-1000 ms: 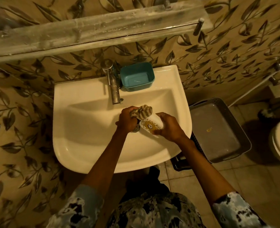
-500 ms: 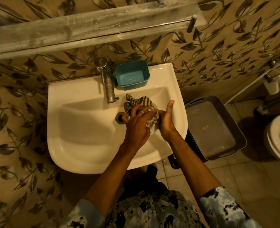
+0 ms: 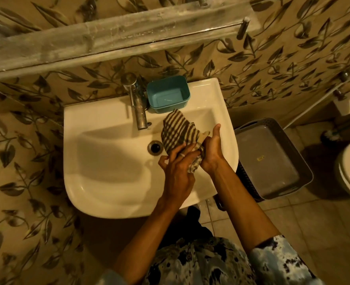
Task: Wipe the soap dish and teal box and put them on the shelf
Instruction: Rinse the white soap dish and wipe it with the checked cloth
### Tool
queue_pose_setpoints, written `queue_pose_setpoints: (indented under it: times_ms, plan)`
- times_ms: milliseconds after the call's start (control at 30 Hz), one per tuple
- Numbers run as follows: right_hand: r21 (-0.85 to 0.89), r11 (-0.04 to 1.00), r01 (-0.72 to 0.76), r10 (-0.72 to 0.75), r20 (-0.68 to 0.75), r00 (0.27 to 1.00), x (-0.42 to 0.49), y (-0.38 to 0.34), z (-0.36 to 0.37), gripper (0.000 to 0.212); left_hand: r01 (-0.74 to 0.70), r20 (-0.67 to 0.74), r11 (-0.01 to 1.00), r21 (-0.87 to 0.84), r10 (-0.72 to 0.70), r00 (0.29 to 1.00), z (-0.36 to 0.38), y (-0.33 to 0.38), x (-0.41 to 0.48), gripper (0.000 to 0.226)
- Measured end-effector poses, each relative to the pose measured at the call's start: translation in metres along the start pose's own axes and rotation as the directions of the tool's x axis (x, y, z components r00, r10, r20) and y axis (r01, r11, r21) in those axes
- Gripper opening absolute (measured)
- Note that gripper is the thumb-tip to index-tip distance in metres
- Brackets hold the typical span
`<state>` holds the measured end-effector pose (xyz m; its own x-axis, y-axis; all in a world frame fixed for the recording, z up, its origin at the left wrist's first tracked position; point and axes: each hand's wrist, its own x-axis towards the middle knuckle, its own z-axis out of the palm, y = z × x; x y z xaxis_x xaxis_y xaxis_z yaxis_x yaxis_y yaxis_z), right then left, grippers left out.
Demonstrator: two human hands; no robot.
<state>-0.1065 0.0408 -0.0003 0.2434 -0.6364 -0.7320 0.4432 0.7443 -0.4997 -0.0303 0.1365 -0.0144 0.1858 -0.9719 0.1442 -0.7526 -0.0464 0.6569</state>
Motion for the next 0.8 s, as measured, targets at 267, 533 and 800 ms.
queue_pose_setpoints:
  times_ms: [267, 533, 800]
  plan:
    - [0.058, 0.996, -0.068, 0.061, 0.116, 0.991, -0.008, 0.002, 0.004, 0.069, -0.035, 0.084, 0.998, 0.055, 0.031, 0.996, -0.017, -0.001, 0.022, 0.058]
    - [0.218, 0.954, -0.207, 0.191, 0.093, 0.977, -0.013, -0.002, 0.007, 0.068, 0.024, 0.010, 0.999, 0.021, -0.025, 1.000, -0.007, -0.007, -0.013, 0.061]
    - [0.255, 0.953, -0.164, 0.183, -0.053, 0.982, -0.010, 0.014, 0.012, 0.049, 0.187, -0.083, 0.941, -0.283, -0.218, 0.972, -0.005, -0.019, -0.033, 0.077]
